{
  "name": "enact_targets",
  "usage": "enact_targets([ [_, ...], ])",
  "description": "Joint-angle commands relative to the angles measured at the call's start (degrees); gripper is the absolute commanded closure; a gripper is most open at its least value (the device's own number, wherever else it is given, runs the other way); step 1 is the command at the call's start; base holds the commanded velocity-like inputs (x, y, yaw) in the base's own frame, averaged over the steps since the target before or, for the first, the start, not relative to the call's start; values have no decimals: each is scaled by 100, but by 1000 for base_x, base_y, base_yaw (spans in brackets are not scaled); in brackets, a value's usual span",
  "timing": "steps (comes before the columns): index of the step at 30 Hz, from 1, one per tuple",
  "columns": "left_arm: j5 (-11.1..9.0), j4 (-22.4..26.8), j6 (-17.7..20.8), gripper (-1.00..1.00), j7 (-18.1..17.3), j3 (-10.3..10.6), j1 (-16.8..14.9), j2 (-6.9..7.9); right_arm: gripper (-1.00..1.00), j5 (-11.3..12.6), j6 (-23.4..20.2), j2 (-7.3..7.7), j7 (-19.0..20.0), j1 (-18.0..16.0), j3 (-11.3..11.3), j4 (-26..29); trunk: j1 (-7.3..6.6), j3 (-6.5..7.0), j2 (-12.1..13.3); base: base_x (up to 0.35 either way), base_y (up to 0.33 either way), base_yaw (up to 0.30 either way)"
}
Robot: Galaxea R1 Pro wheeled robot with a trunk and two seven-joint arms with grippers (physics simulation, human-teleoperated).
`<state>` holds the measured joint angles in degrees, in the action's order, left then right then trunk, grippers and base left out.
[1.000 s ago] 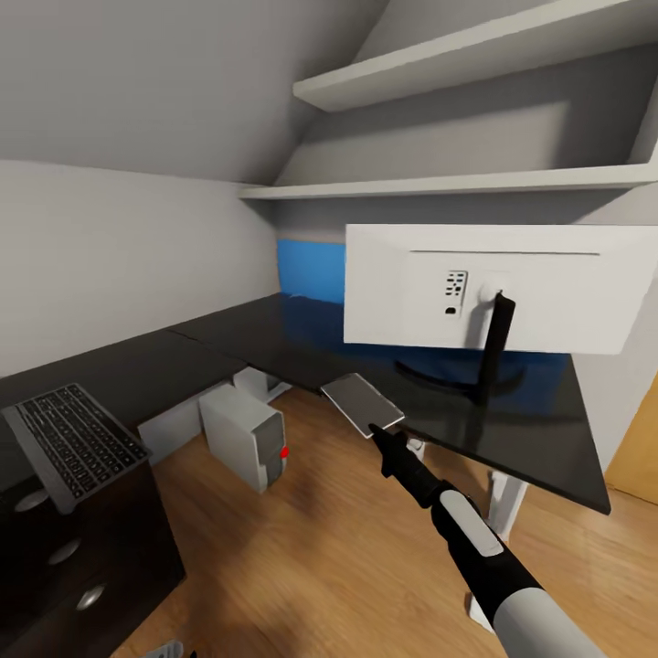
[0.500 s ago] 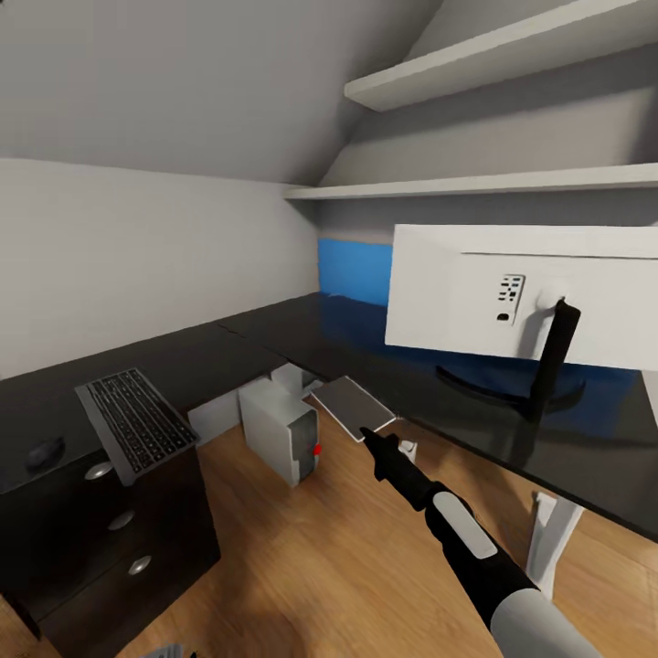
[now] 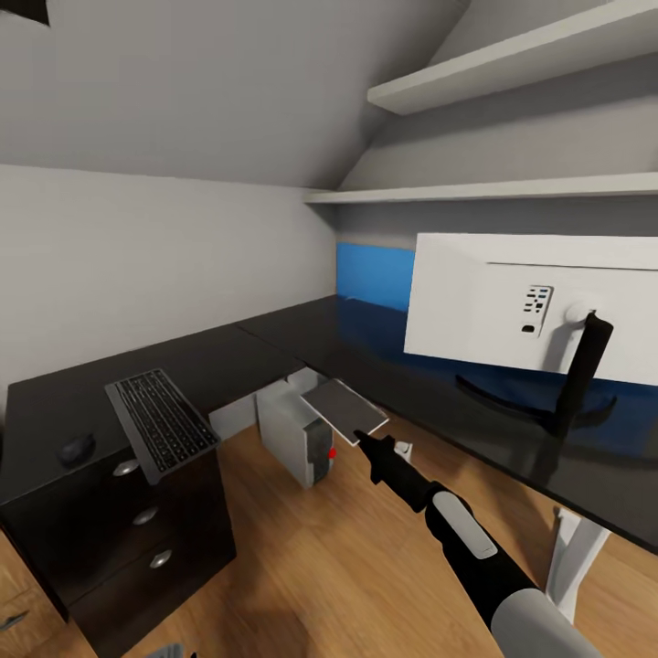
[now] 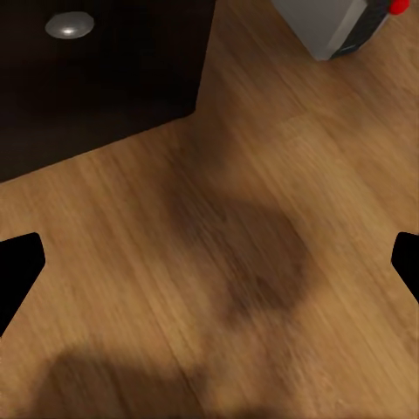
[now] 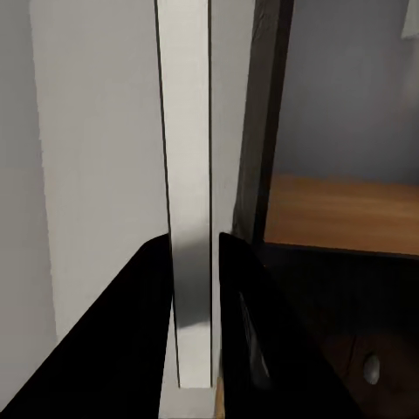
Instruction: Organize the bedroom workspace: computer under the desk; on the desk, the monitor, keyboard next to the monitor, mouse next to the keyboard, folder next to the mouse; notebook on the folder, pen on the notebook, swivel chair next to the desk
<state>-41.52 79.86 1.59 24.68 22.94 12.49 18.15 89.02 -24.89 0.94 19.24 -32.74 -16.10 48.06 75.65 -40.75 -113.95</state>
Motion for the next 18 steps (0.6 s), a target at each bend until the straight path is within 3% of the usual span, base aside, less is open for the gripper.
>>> enact_targets([
  [1, -23, 12, 17, -100, 37, 9, -1, 5, 100, 51, -50, 9, 32, -4, -16, -8, -23, 14, 39, 0, 0, 2],
  [15, -29, 8, 18, -100, 37, 9, -1, 5, 100, 71, -76, 2, 38, 2, -13, -32, -330, 265, 601, 0, 0, 0],
  [18, -31, 2, 20, -100, 37, 7, -1, 5, 100, 72, -73, -4, 37, 4, -15, -37, -330, 265, 601, 0, 0, 21],
])
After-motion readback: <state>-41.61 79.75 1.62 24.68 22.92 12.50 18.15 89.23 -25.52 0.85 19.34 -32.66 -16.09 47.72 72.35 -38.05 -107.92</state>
